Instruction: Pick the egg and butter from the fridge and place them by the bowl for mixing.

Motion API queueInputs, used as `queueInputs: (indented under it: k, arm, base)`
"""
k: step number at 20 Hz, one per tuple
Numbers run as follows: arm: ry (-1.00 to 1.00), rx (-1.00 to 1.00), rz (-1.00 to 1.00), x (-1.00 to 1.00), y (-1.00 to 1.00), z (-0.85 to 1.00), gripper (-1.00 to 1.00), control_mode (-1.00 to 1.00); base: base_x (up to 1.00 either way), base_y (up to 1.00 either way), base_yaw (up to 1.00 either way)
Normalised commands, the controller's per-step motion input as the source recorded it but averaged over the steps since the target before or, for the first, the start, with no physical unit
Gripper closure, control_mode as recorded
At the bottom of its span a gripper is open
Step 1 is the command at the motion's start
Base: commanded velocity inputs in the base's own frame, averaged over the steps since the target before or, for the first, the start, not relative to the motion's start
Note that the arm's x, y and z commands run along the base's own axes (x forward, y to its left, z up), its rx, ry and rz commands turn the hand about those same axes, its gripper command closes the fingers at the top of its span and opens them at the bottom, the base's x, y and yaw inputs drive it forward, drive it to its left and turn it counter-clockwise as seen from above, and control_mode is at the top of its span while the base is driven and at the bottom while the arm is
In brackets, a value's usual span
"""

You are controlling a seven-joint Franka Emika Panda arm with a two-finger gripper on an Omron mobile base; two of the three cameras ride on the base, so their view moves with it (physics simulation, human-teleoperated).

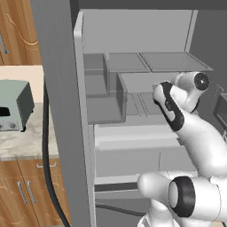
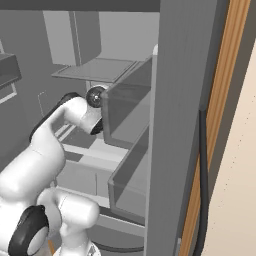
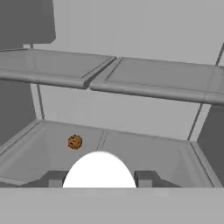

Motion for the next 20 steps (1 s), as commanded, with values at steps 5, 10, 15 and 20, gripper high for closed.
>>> queueInputs:
  k: [5, 10, 15, 20]
  arm:
    - [0.50, -0.02, -0.06, -1.00, 0.51, -0.46, 1.00, -1.00]
    - [0.01, -0.07, 0.01, -0.73, 0.30, -0.80, 1.00, -1.00]
    - [0.00, 0.00, 0.05, -0.25, -0.11, -0.39, 1.00, -1.00]
    - [0.00, 0.00, 0.09, -0.60, -0.15, -0.60, 1.00, 1.00]
  base:
    - [0.00, 0.00, 0.00]
    - [0.00, 0.00, 0.00]
    - [0.00, 0.00, 0.00]
    - [-0.40, -0.01, 0.11]
